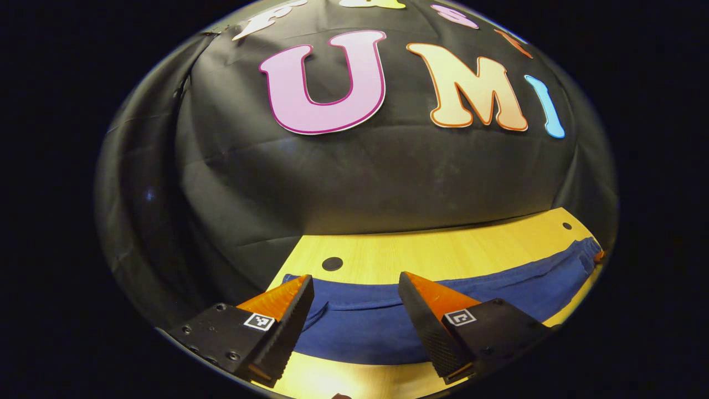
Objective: Grasp the waist and the cuffs of the jeans and fold them to make the two legs overlap; first hold the waist and fold one-third of the jeans toward the cuffs, then hold the cuffs and fold the remaining one-third in the same direction to finish folding.
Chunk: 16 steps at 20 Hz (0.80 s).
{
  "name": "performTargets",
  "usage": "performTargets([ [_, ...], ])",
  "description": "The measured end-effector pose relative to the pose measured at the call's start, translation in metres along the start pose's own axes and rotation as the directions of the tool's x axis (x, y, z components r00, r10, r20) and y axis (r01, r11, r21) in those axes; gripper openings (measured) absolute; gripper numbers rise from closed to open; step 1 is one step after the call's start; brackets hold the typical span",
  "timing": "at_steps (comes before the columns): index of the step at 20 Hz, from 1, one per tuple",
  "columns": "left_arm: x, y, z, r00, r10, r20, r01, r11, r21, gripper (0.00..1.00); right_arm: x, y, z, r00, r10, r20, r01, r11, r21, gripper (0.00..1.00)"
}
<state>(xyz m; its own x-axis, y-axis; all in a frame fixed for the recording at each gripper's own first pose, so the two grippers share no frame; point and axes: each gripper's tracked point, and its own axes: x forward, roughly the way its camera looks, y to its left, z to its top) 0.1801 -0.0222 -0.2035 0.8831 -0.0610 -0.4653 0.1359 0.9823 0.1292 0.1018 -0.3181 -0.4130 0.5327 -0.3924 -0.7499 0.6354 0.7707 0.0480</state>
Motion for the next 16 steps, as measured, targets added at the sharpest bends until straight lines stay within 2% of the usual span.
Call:
performTargets([
  [1, -0.002, -0.005, -0.003, 1.0, -0.004, -0.006, 0.004, 1.0, 0.0, 0.95, 0.0, -0.001, 0.007, 0.999, -0.002, 0.047, 0.004, 0.999, -0.042, 0.31],
  [3, -0.003, -0.013, -0.007, 1.0, -0.018, -0.012, 0.018, 1.0, -0.01, 0.95, -0.003, 0.001, 0.004, 1.0, -0.004, 0.026, 0.006, 0.995, -0.102, 0.03],
  [4, -0.003, -0.016, -0.009, 1.0, -0.023, -0.017, 0.023, 1.0, -0.015, 0.95, -0.004, 0.0, 0.006, 1.0, -0.004, 0.024, 0.006, 0.995, -0.104, 0.01],
  [5, -0.003, -0.018, -0.01, 0.999, -0.026, -0.023, 0.025, 0.999, -0.019, 0.95, -0.003, -0.002, 0.008, 1.0, -0.008, 0.02, 0.01, 0.994, -0.109, 0.04],
  [9, -0.004, -0.024, -0.015, 0.999, -0.027, -0.036, 0.026, 0.999, -0.027, 0.95, -0.006, -0.009, 0.016, 0.997, -0.055, 0.047, 0.061, 0.99, -0.129, 0.03],
  [13, -0.002, -0.027, -0.016, 0.999, -0.02, -0.05, 0.019, 0.999, -0.03, 0.95, -0.023, 0.001, 0.027, 0.991, -0.12, 0.067, 0.126, 0.987, -0.103, 0.03],
  [16, -0.005, -0.029, -0.021, 0.998, -0.021, -0.061, 0.018, 0.999, -0.05, 0.95, -0.026, 0.008, 0.025, 0.986, -0.143, 0.083, 0.154, 0.979, -0.133, 0.04],
])
